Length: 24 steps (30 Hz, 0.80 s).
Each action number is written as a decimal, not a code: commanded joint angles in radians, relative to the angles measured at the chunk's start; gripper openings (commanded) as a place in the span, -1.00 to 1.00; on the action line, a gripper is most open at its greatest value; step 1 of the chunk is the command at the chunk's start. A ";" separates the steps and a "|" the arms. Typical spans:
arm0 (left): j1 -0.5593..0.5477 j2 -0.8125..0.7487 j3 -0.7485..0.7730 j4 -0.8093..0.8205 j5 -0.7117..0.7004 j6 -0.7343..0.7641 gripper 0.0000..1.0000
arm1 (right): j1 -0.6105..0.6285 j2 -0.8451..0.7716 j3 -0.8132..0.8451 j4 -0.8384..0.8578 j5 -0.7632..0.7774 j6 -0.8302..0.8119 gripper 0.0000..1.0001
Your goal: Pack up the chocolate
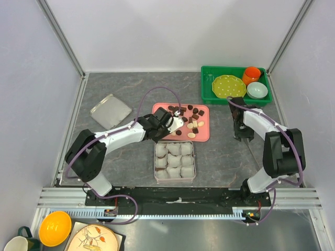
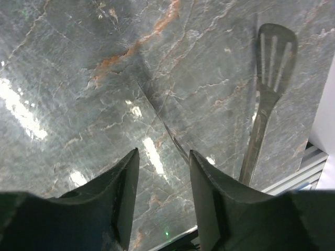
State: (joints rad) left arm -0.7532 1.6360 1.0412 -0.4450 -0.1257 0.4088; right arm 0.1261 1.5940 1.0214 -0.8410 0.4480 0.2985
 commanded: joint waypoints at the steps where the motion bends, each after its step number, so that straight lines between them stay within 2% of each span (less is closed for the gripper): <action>1: 0.009 -0.099 0.072 0.023 -0.060 0.022 -0.60 | -0.003 0.055 0.008 0.016 0.014 0.022 -0.07; 7: 0.040 -0.209 0.112 -0.034 -0.055 0.010 -0.60 | -0.003 0.133 0.031 0.019 0.021 0.025 -0.34; 10: 0.052 -0.264 0.088 -0.044 -0.054 0.005 -0.60 | -0.003 0.142 0.029 0.042 -0.017 0.025 -0.56; 11: 0.054 -0.275 0.070 -0.046 -0.060 0.005 -0.60 | 0.000 0.141 0.034 0.049 -0.047 0.024 -0.69; 14: 0.061 -0.311 0.033 -0.047 -0.072 0.008 -0.60 | 0.024 0.136 0.049 0.072 -0.080 0.021 -0.83; 21: 0.060 -0.338 0.010 -0.070 -0.086 -0.002 -0.60 | 0.193 0.121 0.137 0.082 -0.208 -0.030 -0.86; 24: 0.061 -0.334 0.011 -0.086 -0.086 -0.007 -0.60 | 0.224 0.119 0.149 0.085 -0.249 -0.053 -0.83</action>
State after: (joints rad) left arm -0.6952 1.3277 1.0512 -0.5194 -0.1909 0.4088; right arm 0.3164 1.7317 1.1229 -0.7860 0.2955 0.2760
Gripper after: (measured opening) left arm 0.200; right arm 0.076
